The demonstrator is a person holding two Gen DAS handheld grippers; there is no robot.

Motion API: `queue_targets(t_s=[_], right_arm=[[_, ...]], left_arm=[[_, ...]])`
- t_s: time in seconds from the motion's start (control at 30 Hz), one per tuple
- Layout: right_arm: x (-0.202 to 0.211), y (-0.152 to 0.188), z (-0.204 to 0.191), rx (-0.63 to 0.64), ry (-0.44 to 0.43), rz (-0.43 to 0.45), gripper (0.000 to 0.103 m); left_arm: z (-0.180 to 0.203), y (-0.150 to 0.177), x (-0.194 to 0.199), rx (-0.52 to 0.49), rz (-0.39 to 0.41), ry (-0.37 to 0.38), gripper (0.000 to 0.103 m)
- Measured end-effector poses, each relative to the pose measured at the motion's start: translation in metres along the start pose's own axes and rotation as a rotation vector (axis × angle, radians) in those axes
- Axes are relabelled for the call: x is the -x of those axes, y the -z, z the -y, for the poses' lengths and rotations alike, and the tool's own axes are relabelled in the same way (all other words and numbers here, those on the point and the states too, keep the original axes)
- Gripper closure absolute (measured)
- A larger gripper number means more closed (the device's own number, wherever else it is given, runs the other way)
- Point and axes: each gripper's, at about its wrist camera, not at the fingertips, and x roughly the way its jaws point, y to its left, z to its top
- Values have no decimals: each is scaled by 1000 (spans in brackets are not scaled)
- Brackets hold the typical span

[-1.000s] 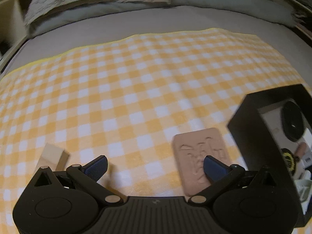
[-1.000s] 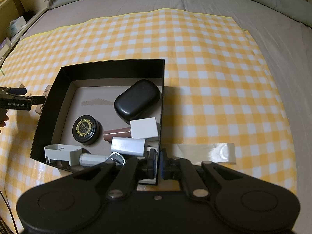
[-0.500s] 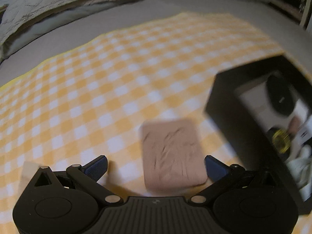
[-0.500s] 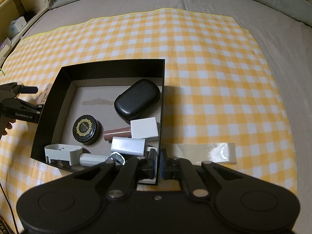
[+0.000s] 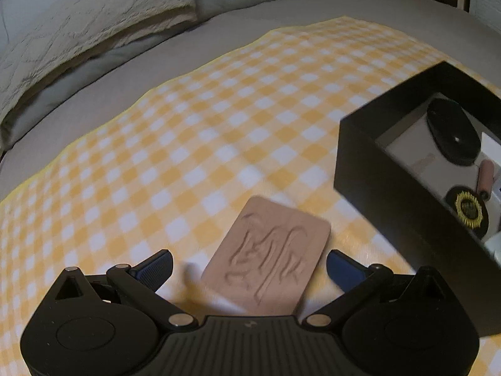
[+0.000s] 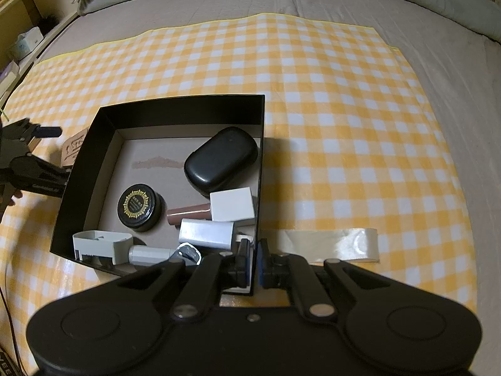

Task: Organize rigid objects
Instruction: 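Close the left gripper on the carved wooden stamp block and lift it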

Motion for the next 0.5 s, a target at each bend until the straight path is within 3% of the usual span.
queue_targets(t_s=[0.2,0.3,0.5], right_arm=[[0,0,1,-5,-7,2,98],[-1,0,0,-4,-6,1,98],[-2,-1,-1,10,3,-1,97]], left_arm=[[-2,-8,-6,71,-20,94,19],[-5,-7,-4,107,-53,144,35],[1,-2,0,99,-18,105,31]])
